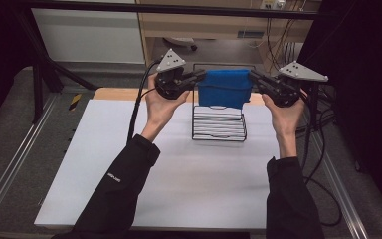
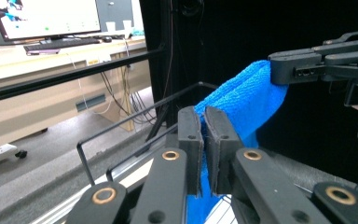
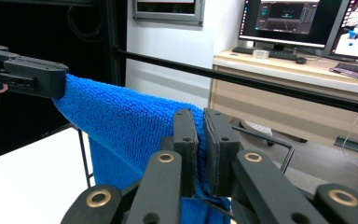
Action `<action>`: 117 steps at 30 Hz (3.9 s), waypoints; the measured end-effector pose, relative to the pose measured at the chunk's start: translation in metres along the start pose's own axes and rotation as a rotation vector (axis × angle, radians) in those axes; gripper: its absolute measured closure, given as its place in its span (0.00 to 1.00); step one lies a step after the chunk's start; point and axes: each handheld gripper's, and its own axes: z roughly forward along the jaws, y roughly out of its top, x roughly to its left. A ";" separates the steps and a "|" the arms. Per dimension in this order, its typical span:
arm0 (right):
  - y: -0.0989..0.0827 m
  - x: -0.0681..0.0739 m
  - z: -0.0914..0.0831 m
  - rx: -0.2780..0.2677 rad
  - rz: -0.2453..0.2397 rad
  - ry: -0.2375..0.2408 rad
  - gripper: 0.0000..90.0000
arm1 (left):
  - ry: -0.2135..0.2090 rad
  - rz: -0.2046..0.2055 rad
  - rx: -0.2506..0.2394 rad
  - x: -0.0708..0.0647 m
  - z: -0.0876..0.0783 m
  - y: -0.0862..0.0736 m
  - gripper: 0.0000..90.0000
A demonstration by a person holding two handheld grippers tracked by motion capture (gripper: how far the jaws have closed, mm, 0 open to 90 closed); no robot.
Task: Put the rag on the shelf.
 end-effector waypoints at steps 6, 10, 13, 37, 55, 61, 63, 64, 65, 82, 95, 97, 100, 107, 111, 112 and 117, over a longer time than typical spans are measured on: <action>-0.003 0.003 -0.003 0.019 0.000 0.014 0.94 | -0.006 -0.006 0.029 -0.003 -0.001 -0.006 0.94; -0.007 0.004 -0.005 0.034 0.007 0.024 0.94 | -0.012 -0.006 0.047 -0.006 -0.002 -0.011 0.93; -0.010 0.004 -0.007 0.045 0.015 0.041 0.93 | -0.012 0.001 0.068 -0.008 -0.003 -0.016 0.93; -0.029 0.005 -0.007 0.090 0.006 0.084 0.92 | -0.036 -0.053 0.129 -0.009 -0.005 -0.005 0.94; -0.036 0.006 -0.007 0.103 -0.005 0.093 0.81 | -0.030 -0.020 0.261 -0.012 0.021 -0.033 1.00; -0.030 0.010 -0.011 0.071 0.003 0.110 0.68 | -0.027 -0.014 0.262 -0.012 0.025 -0.039 1.00; -0.027 0.011 -0.012 0.053 0.019 0.115 0.66 | -0.024 -0.013 0.266 -0.011 0.026 -0.041 1.00; -0.027 0.011 -0.012 0.048 0.021 0.114 0.67 | -0.024 -0.013 0.268 -0.011 0.027 -0.043 1.00; -0.026 0.011 -0.012 0.053 0.024 0.116 0.71 | -0.025 -0.014 0.266 -0.010 0.027 -0.044 1.00; -0.056 0.005 -0.009 0.167 0.092 0.113 0.90 | -0.038 -0.011 0.263 -0.009 0.018 -0.052 0.96; -0.059 0.024 -0.023 0.149 0.125 0.118 0.41 | -0.010 -0.030 0.278 0.000 -0.024 -0.068 0.61; -0.061 0.027 -0.023 0.158 0.117 0.118 0.34 | -0.005 -0.035 0.289 0.002 -0.031 -0.075 0.55; -0.065 0.031 -0.022 0.177 0.114 0.133 0.25 | 0.001 -0.040 0.311 0.004 -0.042 -0.087 0.48; -0.078 0.037 -0.023 0.211 0.130 0.147 0.12 | 0.028 -0.075 0.356 0.014 -0.072 -0.119 0.33; -0.086 0.041 -0.024 0.197 0.139 0.152 0.09 | 0.064 -0.095 0.368 0.019 -0.089 -0.137 0.24; -0.088 0.042 -0.024 0.195 0.136 0.149 0.08 | 0.070 -0.100 0.369 0.019 -0.093 -0.141 0.22; -0.101 0.049 -0.026 0.214 0.126 0.150 0.05 | 0.102 -0.117 0.372 0.021 -0.114 -0.162 0.16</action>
